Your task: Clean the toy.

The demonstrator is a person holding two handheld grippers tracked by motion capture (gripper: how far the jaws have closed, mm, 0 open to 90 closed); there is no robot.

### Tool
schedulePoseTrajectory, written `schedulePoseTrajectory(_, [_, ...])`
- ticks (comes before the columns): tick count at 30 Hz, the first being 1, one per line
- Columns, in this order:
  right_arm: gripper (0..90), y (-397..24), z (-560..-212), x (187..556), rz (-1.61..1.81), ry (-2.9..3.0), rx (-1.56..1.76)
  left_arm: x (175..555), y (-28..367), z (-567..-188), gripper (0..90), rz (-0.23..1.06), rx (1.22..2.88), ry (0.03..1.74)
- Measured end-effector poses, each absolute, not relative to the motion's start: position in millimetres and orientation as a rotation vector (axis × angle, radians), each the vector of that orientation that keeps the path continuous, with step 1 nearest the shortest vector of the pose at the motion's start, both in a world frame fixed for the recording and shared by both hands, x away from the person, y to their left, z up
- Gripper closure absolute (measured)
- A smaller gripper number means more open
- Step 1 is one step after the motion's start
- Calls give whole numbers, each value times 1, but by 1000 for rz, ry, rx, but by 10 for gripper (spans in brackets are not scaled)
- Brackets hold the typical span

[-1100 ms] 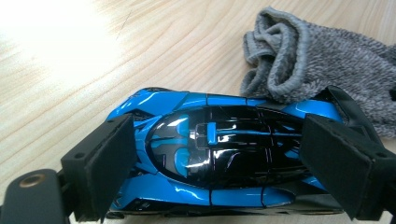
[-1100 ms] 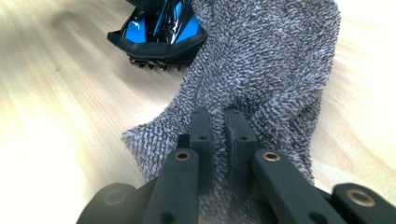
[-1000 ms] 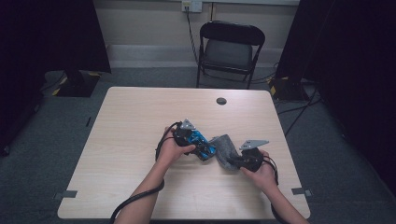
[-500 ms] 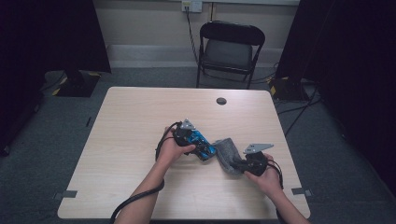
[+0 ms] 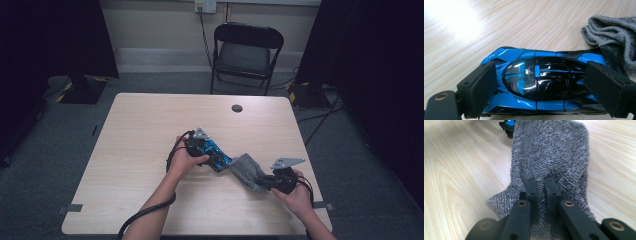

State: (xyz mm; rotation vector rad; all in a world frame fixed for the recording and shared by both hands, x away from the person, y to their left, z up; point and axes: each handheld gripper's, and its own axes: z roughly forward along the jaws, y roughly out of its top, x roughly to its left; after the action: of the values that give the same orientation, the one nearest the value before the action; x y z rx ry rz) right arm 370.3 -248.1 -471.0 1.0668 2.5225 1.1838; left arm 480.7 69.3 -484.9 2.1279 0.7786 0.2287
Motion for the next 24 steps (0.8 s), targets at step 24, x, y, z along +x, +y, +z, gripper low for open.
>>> schedulePoseTrajectory(24, [839, -221, -443, 434, 1183, 2303, 1172, 480, 70, -486, 114, 230, 2118, 779])
